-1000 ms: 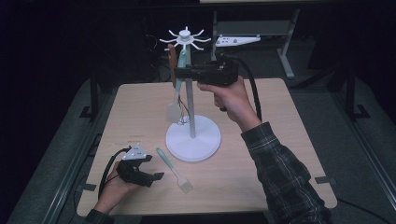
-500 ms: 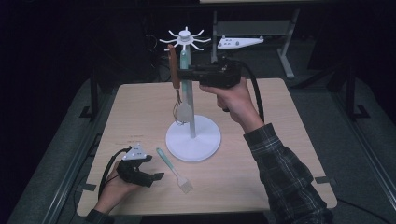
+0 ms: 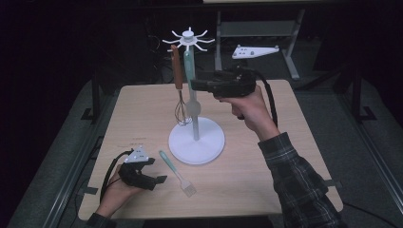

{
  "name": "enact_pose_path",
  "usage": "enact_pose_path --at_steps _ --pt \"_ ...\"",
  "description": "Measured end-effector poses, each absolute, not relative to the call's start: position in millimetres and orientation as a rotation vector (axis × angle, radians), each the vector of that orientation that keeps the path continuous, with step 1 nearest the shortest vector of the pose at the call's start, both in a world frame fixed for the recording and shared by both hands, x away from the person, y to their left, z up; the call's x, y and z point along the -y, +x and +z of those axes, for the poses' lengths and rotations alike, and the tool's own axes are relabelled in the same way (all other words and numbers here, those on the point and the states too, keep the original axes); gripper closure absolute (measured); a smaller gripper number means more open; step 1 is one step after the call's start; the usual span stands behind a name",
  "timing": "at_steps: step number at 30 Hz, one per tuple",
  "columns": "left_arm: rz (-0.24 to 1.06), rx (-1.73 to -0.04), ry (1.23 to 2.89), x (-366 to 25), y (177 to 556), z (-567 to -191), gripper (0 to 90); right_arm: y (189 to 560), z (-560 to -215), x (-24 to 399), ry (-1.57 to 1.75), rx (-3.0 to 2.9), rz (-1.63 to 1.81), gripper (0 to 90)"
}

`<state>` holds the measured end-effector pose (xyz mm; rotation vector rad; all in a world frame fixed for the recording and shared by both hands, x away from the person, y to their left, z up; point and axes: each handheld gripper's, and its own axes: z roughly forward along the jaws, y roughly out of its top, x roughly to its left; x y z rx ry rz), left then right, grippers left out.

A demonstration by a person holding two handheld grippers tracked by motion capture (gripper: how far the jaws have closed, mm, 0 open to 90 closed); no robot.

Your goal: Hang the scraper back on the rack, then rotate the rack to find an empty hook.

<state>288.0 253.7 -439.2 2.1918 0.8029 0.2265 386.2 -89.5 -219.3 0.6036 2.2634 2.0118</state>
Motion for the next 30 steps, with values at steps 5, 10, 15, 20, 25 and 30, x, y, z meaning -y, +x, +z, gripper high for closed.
enact_pose_path --at_steps 5,10,15,20,25,30 --pt "0.226 -0.799 2.185 -255 288 -439 14.6 383 -227 96 0.628 -2.267 1.965 38.7" --pt "0.22 -0.794 2.181 -254 288 -439 15.7 376 -243 109 0.65 -2.27 1.888 28.3" --pt "0.211 -0.789 2.164 -253 287 -436 19.0 368 -263 119 0.69 -2.272 1.788 21.7" --pt "0.2 -0.796 2.157 -251 286 -434 20.2 359 -285 127 0.743 -2.26 1.624 16.1" --pt "0.174 -0.796 2.137 -251 287 -425 24.9 350 -310 138 0.794 -2.276 1.545 14.6" --pt "0.165 -0.8 2.113 -251 290 -410 38.3 342 -335 148 0.858 -2.277 1.49 14.1"
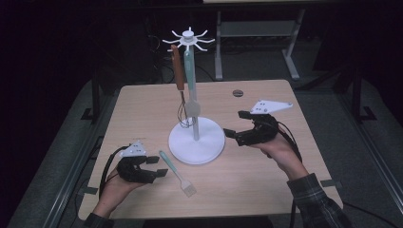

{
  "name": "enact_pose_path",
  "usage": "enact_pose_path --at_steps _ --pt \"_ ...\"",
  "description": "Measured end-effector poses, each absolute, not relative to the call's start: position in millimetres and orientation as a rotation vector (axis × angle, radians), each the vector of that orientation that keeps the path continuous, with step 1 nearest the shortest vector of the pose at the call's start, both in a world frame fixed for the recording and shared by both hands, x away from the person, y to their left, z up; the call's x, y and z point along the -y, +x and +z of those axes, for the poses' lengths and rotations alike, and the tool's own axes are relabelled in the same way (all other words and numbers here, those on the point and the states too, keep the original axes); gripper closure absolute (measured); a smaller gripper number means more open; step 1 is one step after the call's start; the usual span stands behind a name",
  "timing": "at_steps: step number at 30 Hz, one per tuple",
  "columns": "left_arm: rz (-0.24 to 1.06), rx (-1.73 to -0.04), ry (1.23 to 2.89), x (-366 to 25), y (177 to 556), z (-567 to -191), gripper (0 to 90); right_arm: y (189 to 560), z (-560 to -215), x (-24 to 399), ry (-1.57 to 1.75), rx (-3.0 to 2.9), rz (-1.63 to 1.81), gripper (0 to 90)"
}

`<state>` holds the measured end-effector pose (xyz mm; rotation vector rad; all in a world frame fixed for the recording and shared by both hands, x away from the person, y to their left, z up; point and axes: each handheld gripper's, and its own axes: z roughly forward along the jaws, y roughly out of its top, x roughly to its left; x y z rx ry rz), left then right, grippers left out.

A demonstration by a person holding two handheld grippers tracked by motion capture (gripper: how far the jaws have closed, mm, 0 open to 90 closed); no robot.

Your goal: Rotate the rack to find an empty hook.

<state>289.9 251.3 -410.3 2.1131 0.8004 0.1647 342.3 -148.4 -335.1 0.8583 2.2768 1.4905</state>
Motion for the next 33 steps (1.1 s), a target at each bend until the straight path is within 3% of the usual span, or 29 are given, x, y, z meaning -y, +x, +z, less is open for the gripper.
enact_pose_path --at_steps 11,33 --pt "0.165 -0.769 2.102 -248 304 -350 89.3 326 -389 166 1.008 -2.265 1.348 14.1" --pt "0.2 -0.613 2.054 -219 338 -208 89.9 296 -440 200 1.136 -2.301 1.208 14.2"
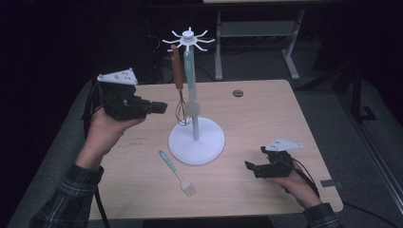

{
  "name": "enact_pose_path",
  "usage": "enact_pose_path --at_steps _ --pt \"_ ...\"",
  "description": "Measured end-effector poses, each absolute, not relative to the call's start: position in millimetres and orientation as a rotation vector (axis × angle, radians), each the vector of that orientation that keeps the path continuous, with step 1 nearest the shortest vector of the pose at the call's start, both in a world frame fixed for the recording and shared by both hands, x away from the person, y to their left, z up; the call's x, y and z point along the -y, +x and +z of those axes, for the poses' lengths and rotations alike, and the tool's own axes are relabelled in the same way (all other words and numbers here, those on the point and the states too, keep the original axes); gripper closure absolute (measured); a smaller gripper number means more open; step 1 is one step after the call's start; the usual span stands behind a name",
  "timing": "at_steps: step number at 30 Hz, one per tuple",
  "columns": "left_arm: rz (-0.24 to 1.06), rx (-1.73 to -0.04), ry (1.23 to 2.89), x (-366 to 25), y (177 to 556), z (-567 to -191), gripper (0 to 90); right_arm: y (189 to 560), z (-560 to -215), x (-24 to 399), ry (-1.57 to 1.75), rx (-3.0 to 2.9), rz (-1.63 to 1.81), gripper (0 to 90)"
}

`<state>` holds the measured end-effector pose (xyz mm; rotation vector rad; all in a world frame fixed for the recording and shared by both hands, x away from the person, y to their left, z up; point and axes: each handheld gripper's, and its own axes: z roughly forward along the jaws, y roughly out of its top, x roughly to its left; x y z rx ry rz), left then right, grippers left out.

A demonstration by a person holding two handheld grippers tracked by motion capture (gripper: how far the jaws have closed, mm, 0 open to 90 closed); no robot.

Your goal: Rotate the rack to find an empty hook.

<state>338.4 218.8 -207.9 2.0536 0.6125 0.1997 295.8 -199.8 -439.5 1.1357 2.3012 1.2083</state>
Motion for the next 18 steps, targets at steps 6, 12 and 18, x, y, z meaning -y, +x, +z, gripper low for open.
enact_pose_path --at_steps 6,12,18 --pt "0.23 -0.572 2.039 -212 347 -172 89.9 293 -448 195 1.122 -2.34 1.168 14.1" --pt "0.253 -0.536 2.018 -201 352 -140 89.9 293 -451 193 1.133 -2.342 1.163 14.0" --pt "0.286 -0.523 1.995 -189 356 -117 89.9 293 -452 192 1.143 -2.347 1.16 14.1"
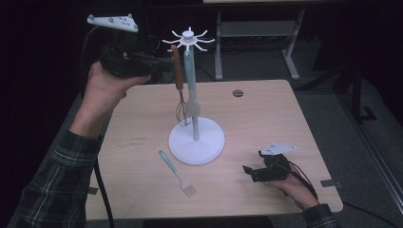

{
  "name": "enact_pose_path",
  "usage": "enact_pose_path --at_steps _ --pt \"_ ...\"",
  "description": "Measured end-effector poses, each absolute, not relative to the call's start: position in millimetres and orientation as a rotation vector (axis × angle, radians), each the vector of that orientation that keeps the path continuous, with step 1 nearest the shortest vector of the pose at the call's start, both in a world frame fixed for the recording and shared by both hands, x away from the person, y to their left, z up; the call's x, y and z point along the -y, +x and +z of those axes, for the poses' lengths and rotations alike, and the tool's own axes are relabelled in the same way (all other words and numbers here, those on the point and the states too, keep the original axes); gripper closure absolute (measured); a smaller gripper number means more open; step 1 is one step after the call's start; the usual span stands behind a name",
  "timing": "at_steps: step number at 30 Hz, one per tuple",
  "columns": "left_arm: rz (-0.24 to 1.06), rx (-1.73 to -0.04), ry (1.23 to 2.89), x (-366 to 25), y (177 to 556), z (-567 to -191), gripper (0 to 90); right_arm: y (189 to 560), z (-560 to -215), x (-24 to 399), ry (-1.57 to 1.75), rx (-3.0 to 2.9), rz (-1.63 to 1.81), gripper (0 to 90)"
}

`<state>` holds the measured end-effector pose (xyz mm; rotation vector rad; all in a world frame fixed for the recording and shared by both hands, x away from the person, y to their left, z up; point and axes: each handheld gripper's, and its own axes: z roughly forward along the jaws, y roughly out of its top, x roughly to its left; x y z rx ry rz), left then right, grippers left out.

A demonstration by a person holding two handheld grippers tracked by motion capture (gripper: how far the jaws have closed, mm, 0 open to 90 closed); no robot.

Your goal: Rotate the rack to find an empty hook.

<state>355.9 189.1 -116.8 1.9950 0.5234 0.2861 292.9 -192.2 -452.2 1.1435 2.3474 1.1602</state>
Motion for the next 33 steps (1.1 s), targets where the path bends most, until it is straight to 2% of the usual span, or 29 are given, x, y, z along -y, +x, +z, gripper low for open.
enact_pose_path --at_steps 13,33 --pt "0.361 -0.56 1.966 -182 369 -106 89.9 294 -455 193 1.144 -2.364 1.154 14.1" --pt "0.424 -0.643 1.932 -200 391 -105 89.9 295 -456 193 1.138 -2.367 1.151 14.1"
